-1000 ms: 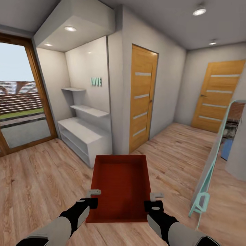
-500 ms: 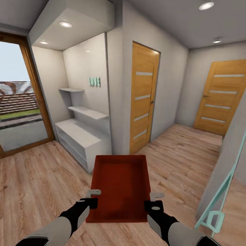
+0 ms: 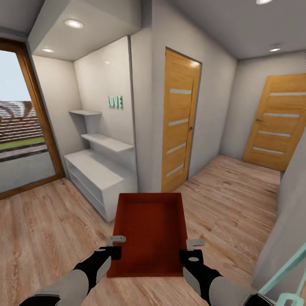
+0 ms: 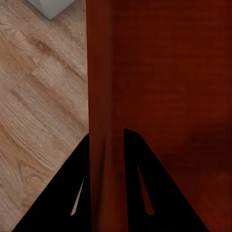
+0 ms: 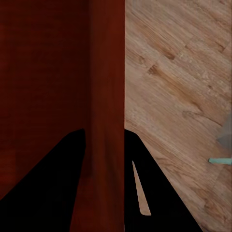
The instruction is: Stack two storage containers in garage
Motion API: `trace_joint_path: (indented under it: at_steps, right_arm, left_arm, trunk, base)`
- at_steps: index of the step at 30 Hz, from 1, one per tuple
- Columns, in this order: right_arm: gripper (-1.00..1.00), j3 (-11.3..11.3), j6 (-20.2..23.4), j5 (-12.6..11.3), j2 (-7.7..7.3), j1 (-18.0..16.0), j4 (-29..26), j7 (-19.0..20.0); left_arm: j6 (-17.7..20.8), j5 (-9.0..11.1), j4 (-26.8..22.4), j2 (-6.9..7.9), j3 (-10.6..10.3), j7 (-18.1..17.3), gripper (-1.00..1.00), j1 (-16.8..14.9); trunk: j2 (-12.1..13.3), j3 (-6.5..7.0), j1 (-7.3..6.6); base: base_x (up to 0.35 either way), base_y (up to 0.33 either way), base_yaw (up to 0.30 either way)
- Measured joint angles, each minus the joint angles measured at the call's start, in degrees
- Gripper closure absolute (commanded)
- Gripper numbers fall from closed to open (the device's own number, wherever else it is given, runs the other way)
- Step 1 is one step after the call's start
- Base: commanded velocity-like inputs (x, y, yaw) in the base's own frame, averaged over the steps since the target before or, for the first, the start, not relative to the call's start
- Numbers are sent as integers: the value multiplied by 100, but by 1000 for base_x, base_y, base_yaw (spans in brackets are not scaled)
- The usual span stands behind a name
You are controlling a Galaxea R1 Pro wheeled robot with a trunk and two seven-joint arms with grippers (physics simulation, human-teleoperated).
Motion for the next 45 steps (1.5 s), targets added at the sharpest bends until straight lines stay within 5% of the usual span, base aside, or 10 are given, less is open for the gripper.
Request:
trace_joint_path:
  at_steps: [27,45]
  right_arm:
    - [100,5,6,-9,-13,2,-16,4]
    - [100,9,7,-5,-8,-2,-7,5]
  left_arm:
    - [-1,-3,0,-9,4,10,100,-2]
    - [0,1,0,-6,3,10,100,-1]
  trunk:
    - [0,0,0]
    - [0,0,0]
  base:
    - [322,0,-237]
    - [322,0,-24]
